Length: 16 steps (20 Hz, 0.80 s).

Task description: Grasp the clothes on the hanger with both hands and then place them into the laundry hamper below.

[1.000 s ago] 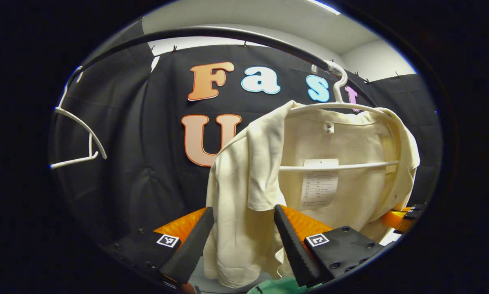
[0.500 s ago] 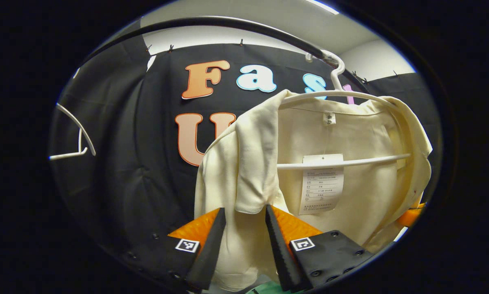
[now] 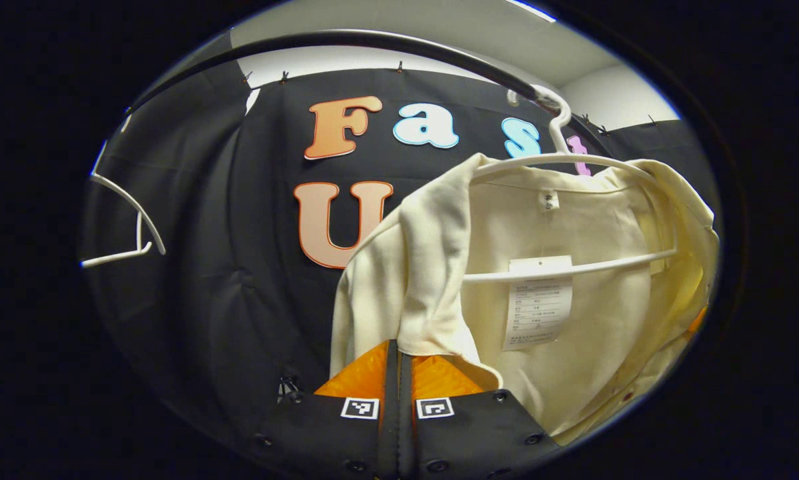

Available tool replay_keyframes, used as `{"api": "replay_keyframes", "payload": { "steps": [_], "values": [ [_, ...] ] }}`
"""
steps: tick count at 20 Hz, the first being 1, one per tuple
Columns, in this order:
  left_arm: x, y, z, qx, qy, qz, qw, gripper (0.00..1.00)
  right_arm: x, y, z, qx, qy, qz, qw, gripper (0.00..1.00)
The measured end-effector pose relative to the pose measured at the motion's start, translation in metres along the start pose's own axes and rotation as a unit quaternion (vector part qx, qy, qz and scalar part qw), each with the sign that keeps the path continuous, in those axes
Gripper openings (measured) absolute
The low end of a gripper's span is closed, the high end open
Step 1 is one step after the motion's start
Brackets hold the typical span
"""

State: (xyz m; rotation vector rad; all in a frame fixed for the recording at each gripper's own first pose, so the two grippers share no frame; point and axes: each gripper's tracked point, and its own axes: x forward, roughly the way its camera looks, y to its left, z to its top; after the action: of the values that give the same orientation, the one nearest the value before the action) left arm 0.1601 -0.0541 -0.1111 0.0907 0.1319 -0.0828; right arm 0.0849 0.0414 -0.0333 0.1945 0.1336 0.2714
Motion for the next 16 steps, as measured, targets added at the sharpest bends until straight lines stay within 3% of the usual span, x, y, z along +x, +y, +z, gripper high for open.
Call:
{"api": "replay_keyframes", "payload": {
  "steps": [7,16],
  "values": [
    [-0.013,0.026,0.018,-0.019,-0.016,0.024,0.999,0.06,-0.012,-0.027,0.068,0.008,-0.036,0.022,0.999,0.0],
    [-0.016,0.087,0.073,0.005,-0.062,0.083,0.995,0.06,0.005,-0.072,0.139,0.016,-0.089,0.001,0.996,0.0]
  ]
}}
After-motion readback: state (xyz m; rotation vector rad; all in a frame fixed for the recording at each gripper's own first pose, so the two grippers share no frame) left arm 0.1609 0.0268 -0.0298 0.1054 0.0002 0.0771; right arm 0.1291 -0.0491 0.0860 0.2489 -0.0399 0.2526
